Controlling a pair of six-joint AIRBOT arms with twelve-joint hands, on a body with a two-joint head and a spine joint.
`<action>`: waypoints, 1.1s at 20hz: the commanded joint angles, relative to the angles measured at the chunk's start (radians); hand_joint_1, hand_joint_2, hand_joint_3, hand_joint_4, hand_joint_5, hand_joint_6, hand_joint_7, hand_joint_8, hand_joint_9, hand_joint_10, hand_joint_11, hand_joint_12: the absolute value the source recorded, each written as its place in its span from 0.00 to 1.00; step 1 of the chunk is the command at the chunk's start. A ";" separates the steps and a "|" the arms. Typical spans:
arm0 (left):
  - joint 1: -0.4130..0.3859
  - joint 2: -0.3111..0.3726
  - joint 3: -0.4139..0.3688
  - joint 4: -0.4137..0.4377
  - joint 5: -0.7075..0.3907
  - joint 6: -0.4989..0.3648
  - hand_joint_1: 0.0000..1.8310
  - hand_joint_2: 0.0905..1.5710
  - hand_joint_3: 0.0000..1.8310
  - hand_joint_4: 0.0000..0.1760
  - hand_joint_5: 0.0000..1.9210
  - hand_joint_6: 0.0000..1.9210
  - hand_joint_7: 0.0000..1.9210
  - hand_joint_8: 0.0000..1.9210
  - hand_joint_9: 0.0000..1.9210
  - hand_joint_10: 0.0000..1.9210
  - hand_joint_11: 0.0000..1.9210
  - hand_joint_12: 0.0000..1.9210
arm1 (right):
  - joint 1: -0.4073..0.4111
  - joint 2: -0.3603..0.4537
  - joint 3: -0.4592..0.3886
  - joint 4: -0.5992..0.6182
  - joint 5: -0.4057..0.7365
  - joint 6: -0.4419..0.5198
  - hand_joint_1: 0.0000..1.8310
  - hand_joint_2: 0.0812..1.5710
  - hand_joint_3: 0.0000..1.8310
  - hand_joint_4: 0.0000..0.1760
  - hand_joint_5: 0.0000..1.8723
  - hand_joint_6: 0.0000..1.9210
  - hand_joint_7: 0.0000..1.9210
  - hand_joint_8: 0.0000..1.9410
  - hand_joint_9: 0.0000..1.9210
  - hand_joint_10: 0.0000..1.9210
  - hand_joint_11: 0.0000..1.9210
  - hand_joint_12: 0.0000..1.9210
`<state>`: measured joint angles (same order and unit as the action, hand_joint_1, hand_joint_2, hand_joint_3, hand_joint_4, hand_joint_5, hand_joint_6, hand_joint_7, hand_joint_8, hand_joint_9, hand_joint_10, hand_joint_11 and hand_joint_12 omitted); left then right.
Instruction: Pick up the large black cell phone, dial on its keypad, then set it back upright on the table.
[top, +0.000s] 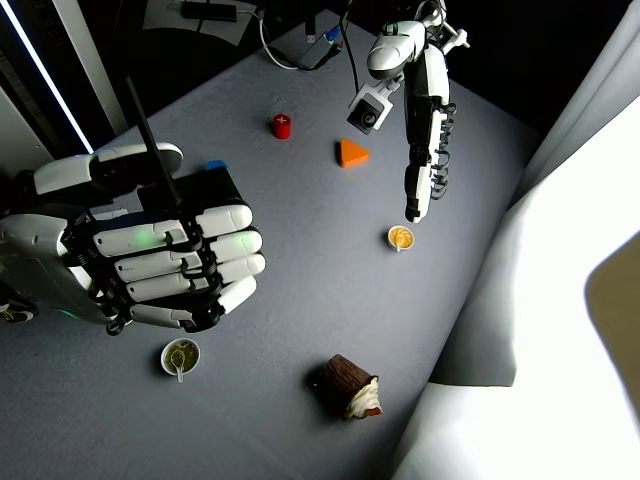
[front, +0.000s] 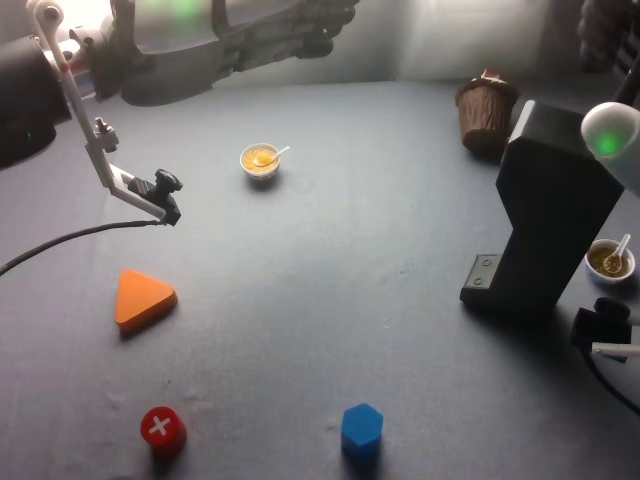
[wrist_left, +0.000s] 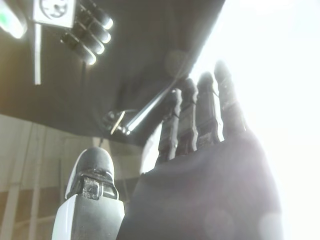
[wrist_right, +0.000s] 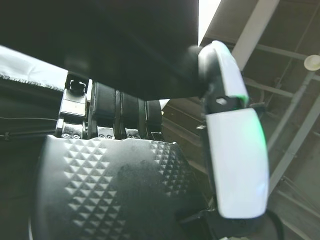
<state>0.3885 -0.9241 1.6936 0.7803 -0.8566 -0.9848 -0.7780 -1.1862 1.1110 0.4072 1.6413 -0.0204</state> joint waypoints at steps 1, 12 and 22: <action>-0.025 0.009 0.002 -0.073 -0.088 -0.004 0.00 0.76 0.00 0.00 0.05 0.00 0.05 0.00 0.03 0.00 0.00 0.08 | 0.000 0.015 -0.001 -0.023 0.124 0.016 0.31 0.58 0.00 0.03 0.08 0.00 0.06 0.00 0.05 0.00 0.00 0.20; -0.023 0.008 0.004 -0.073 -0.088 -0.004 0.00 0.77 0.00 0.00 0.05 0.00 0.05 0.00 0.03 0.00 0.00 0.08 | -0.023 0.104 -0.068 -0.039 0.123 -0.006 0.12 0.54 0.00 0.19 0.00 0.00 0.00 0.00 0.00 0.00 0.00 0.10; -0.011 0.008 -0.001 -0.073 -0.088 -0.004 0.00 0.77 0.00 0.00 0.06 0.00 0.06 0.00 0.04 0.00 0.00 0.11 | -0.104 0.360 -0.290 -0.067 0.123 -0.092 0.09 0.53 0.00 0.33 0.00 0.00 0.00 0.00 0.00 0.00 0.00 0.02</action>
<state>0.3958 -0.9241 1.6951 0.7761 -0.8593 -0.9848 -0.8875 -0.8261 0.8158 0.3538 1.6466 -0.1246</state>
